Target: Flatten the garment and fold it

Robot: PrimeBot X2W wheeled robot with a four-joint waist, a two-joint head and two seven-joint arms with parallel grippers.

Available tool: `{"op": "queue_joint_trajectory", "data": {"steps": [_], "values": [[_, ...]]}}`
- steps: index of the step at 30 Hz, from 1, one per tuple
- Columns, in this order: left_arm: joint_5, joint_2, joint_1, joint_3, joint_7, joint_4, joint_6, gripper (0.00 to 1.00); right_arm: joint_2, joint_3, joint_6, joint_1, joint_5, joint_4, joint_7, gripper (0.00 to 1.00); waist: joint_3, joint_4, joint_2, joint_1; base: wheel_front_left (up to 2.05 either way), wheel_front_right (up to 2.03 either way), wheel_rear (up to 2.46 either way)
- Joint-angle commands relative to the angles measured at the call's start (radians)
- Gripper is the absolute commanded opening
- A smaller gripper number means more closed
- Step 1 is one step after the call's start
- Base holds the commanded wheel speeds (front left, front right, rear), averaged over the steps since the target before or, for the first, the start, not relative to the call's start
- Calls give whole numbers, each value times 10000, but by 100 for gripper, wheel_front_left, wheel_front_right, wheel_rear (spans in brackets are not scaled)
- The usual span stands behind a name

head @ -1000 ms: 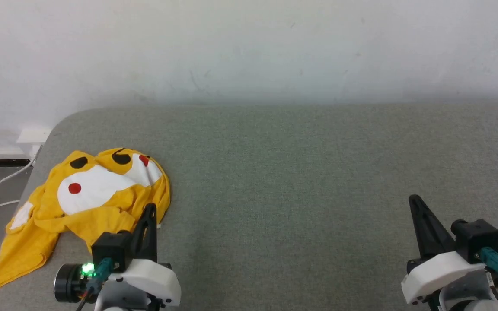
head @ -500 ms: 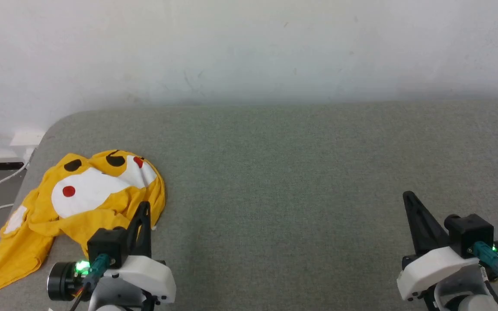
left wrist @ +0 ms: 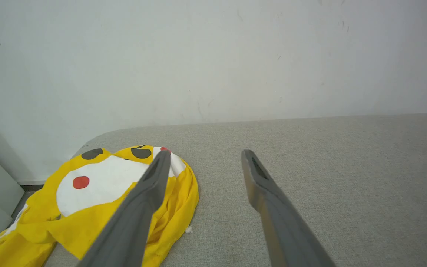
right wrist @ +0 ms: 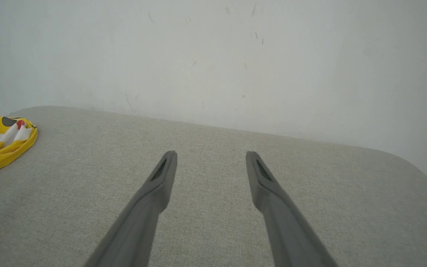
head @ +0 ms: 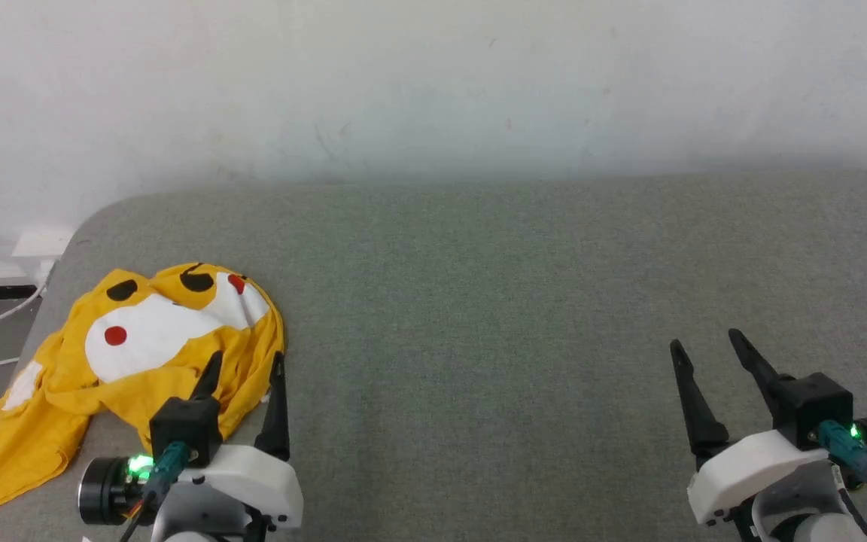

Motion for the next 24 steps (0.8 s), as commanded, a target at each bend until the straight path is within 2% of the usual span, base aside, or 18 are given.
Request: {"op": "queue_joint_trajectory", "data": {"steps": [1,12,24], "values": [[-114,1,-34,-31,-112,48,-8,100,6,-15,-1,53,83,-28,-102,100,-1,12,0,0,0,0,0],[-402,1,-73,-51,-335,106,29,100,9,-81,-3,182,205,-146,-278,100,-12,341,0,0,0,0,0],[-749,0,-59,105,-559,147,70,100,12,-88,-5,266,294,-292,-408,100,-19,1242,0,0,0,0,0]]}}
